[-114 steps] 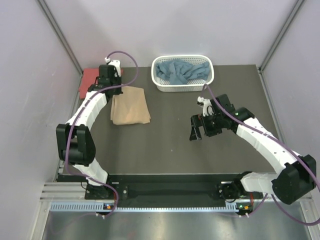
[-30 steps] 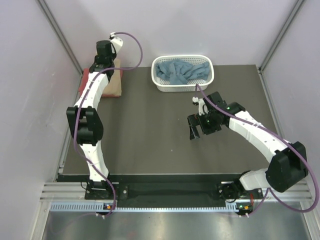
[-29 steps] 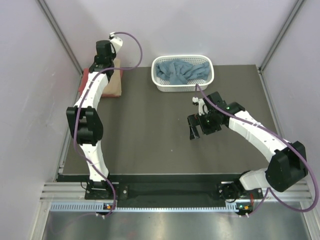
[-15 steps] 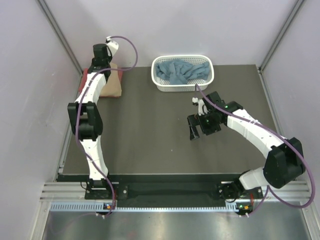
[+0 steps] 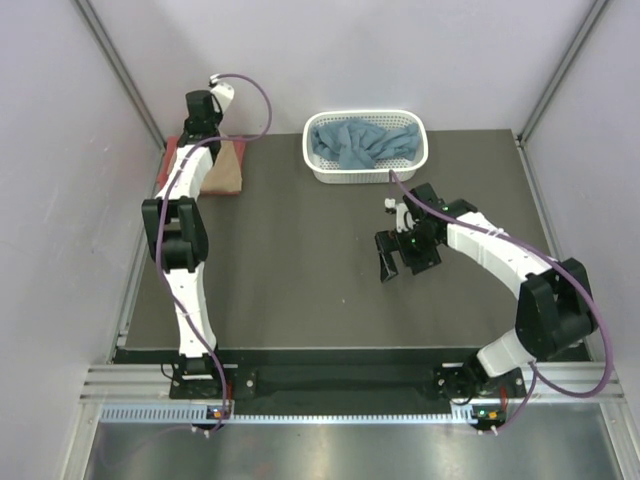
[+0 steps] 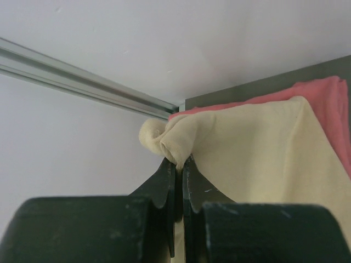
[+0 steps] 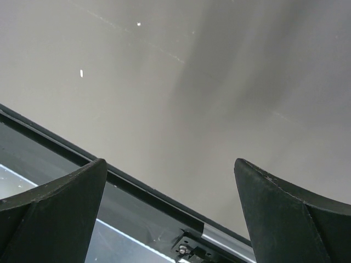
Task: Fold and stack the t-shirts
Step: Neatly place the folded tshirt to the corner
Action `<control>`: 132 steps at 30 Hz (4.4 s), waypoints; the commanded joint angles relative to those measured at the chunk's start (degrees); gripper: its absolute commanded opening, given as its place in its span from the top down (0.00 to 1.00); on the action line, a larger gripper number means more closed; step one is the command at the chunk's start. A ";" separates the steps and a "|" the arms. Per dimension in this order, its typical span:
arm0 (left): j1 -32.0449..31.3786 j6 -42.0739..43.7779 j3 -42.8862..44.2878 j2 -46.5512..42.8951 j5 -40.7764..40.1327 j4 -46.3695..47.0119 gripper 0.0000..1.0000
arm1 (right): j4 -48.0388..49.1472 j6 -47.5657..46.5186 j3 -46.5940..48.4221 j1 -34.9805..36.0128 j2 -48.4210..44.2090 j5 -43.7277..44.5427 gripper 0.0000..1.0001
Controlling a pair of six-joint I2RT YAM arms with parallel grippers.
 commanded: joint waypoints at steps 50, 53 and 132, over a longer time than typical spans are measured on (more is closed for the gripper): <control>3.62 2.09 -3.72 -0.25 6.40 13.11 1.00 | 0.28 0.16 4.61 -3.78 5.10 -2.60 0.00; 4.23 1.82 -1.96 1.86 7.80 14.51 1.00 | 0.11 0.16 4.69 -4.05 5.80 -2.69 0.00; -24.29 -69.87 -73.90 -72.03 16.32 8.25 0.01 | 52.36 28.09 -41.22 -9.50 -32.24 -16.57 0.00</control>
